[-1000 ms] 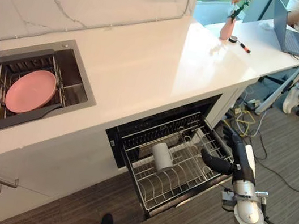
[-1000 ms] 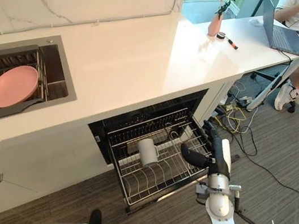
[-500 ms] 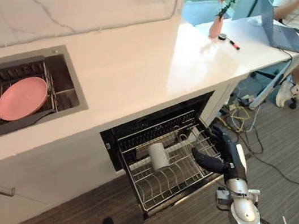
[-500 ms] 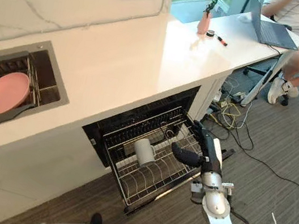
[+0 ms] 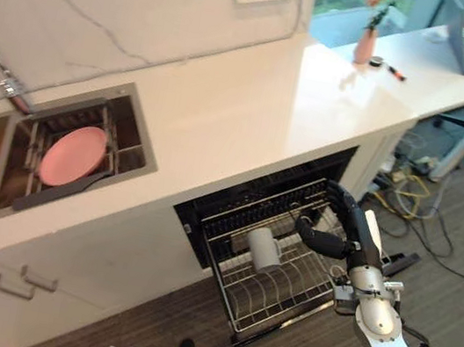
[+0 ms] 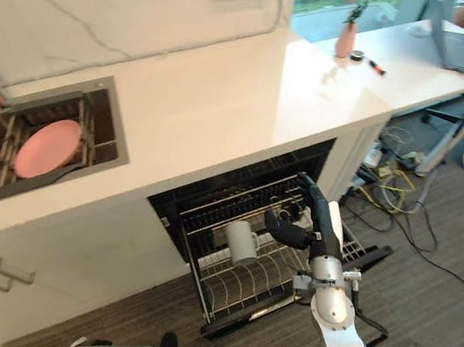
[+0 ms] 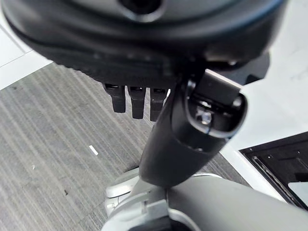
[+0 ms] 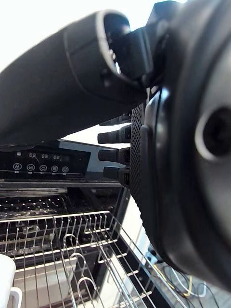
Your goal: Place the dishes in the dishwasher.
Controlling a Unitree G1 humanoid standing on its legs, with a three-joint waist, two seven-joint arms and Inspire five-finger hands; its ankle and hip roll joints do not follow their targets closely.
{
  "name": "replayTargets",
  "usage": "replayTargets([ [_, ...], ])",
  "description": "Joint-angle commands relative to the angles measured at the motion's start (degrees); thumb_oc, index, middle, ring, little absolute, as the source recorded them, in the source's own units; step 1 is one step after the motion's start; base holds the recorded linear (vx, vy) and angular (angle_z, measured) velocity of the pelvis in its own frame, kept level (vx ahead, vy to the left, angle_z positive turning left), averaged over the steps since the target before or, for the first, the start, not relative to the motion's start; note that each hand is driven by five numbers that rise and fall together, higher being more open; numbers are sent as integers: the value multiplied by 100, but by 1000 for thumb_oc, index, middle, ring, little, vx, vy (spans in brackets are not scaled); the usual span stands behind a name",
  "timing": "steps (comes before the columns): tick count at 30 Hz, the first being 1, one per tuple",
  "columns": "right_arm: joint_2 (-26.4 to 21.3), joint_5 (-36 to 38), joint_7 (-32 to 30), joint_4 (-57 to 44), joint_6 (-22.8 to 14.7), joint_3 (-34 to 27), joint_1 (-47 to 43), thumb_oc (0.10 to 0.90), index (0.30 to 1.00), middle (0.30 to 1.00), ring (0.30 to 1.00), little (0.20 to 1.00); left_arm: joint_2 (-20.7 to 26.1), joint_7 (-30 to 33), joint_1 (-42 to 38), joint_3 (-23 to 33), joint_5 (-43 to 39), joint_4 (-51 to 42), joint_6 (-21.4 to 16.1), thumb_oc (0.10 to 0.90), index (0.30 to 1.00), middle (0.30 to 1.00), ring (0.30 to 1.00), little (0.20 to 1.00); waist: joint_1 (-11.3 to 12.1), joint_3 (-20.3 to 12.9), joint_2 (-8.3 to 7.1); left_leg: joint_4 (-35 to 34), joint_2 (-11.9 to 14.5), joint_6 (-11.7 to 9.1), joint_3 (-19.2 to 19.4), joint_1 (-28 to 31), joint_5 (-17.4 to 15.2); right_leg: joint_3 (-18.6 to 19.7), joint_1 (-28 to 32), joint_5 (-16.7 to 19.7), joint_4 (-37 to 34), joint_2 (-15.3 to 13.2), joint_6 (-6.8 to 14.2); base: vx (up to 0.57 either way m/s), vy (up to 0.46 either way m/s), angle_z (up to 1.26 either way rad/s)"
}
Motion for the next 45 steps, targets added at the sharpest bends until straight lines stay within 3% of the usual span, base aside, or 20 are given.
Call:
replayTargets([
  [1, -239, -314, -245, -860, -589, -232, -744, 800, 900, 900, 900, 900, -214, -107, -421, -79, -170, 483, -37, 800, 900, 900, 900, 900, 205, 238, -154, 559, -572, -44, -474, -169, -86, 372, -509, 105, 134, 247, -175, -149, 6, 69],
  [2, -264, -391, -322, -831, -576, -227, -826, 800, 900, 900, 900, 900, -209, -80, -405, -30, -177, 550, -38, 800, 900, 900, 900, 900, 225, 255, -127, 568, -607, -83, -462, -298, -15, 284, -561, 140, 123, 208, -167, -236, 59, 80],
  [5, -366, -503, -517, -762, -490, -323, -986, 800, 900, 900, 900, 900, -142, 6, -300, 196, -141, 598, -22, 800, 900, 900, 900, 900, 105, 229, -98, 1084, -40, -40, 203, -7, -397, -69, -825, 279, 230, -97, -125, -289, 110, 68],
  [7, -371, -496, -541, -724, -476, -346, -1017, 800, 900, 900, 900, 900, -126, -7, -275, 257, -139, 610, -18, 800, 900, 900, 900, 900, 52, 195, -84, 1114, 107, -32, 216, 210, -482, -148, -884, 301, 257, -158, -120, -198, 149, 28],
  [9, -415, -570, -566, -701, -423, -540, -1108, 800, 900, 900, 900, 900, 19, -35, -189, 397, 5, 781, 20, 800, 900, 900, 900, 900, -127, 51, -10, 1112, 841, -150, 332, 1053, -415, -417, -1184, 358, 574, -403, -86, -393, 436, 44],
  [10, -475, -571, -598, -703, -454, -727, -1139, 800, 900, 900, 900, 900, 134, 14, -148, 428, 214, 839, 29, 800, 900, 900, 900, 900, -284, -67, 71, 904, 1318, -287, 471, 1472, -11, -607, -1490, 451, 867, -672, 0, -323, 423, 45],
  [12, -490, -550, -602, -680, -465, -792, -1136, 800, 900, 900, 900, 900, 156, 8, -135, 438, 249, 838, 19, 800, 900, 900, 900, 900, -324, -133, 161, 760, 1431, -395, 464, 1700, 7, -628, -1573, 456, 909, -763, 139, -246, 416, 115],
  [16, -497, -557, -728, -619, -475, -1066, -1124, 800, 900, 900, 900, 900, 66, 8, -194, 420, 330, 776, 24, 800, 900, 900, 900, 900, -430, -206, 273, 139, 1245, -486, 613, 1913, -707, -791, -1768, 895, 847, -1136, 492, -281, 478, 71],
  [17, -348, -552, -801, -573, -437, -1276, -947, 800, 900, 900, 900, 900, 23, -32, -282, 244, 408, 607, 10, 800, 900, 900, 900, 900, -391, -190, 214, -453, 871, -403, 646, 1989, -1223, -879, -1826, 1287, 739, -1461, 728, -265, 587, 111],
  [20, -144, -605, -875, -586, -443, -1483, -764, 800, 900, 900, 900, 900, 10, -84, -274, 134, 479, 425, -37, 800, 900, 900, 900, 900, -330, -193, 114, -854, 521, -259, 624, 2087, -1393, -849, -1802, 1608, 563, -1679, 887, -201, 452, 90],
  [21, -41, -624, -953, -545, -450, -1568, -681, 800, 900, 900, 900, 900, 22, -64, -286, 116, 433, 335, -62, 800, 900, 900, 900, 900, -309, -173, 60, -872, 424, -219, 556, 2029, -1432, -764, -1804, 1690, 475, -1710, 914, -208, 402, 65],
  [22, 142, -616, -1047, -592, -473, -1666, -617, 800, 900, 900, 900, 900, 35, 9, -358, 229, 175, 363, -36, 800, 900, 900, 900, 900, -425, -69, -91, -872, 223, -72, 379, 1844, -1320, -29, -2064, 1928, 635, -1647, 857, -257, 498, 51],
  [24, 226, -576, -1049, -679, -514, -1653, -634, 800, 900, 900, 900, 900, 27, 58, -419, 370, -32, 522, 11, 800, 900, 900, 900, 900, -407, 22, -134, -872, 113, 94, 305, 1737, -1233, 643, -2220, 1428, 1005, -1157, 703, -194, 369, 51],
  [26, 169, -553, -964, -775, -625, -1650, -599, 800, 900, 900, 900, 900, 51, 74, -382, 470, 7, 764, 74, 800, 900, 900, 900, 900, -346, 50, -106, -872, 14, 281, 191, 1571, -1106, 663, -2172, 787, 1623, -588, 461, -133, 264, 26],
  [27, 168, -552, -963, -774, -627, -1651, -600, 800, 900, 900, 900, 900, 49, 74, -386, 472, 8, 767, 72, 800, 900, 900, 900, 900, -352, 42, -110, -872, 12, 277, 183, 1553, -1093, 658, -2191, 785, 1636, -594, 453, -104, 194, 7],
  [31, 131, -307, -674, -1221, -942, -1583, -311, 800, 900, 900, 900, 900, 84, 25, -290, 494, 356, 995, 153, 800, 900, 900, 900, 900, -309, -47, -231, -872, -294, 418, -132, 1374, -1012, 635, -1910, 25, 1859, 266, 115, -47, 134, 33],
  [39, 61, -102, -402, -1424, -1002, -1358, -202, 800, 900, 900, 900, 900, -142, -4, -363, 329, 122, 648, 35, 800, 900, 900, 900, 900, -225, -210, -369, -738, -299, 316, -280, 1318, -1015, 830, -1259, 264, 833, 282, 29, 60, -51, 41],
  [40, -9, -171, -441, -1448, -1013, -1341, -292, 800, 900, 900, 900, 900, -154, 13, -497, 104, 145, 392, -56, 800, 900, 900, 900, 900, -230, -116, -433, 5, -309, 204, -278, 1017, -1181, 750, -1143, 225, 763, 207, 3, -4, -56, 16],
  [43, -171, -329, -609, -1544, -1034, -1396, -382, 800, 900, 900, 900, 900, -79, 162, -606, -219, 400, -17, -159, 800, 900, 900, 900, 900, -220, 172, -527, 1713, -406, -133, -362, 152, -850, 732, -982, 136, 729, 81, -137, -49, -9, 34],
  [45, -251, -433, -727, -1528, -1054, -1432, -456, 800, 900, 900, 900, 900, -44, 298, -591, -220, 415, -66, -185, 800, 900, 900, 900, 900, -186, 190, -523, 1683, -308, -153, -439, -89, -870, 699, -913, 68, 683, 4, -122, 61, 121, 43],
])
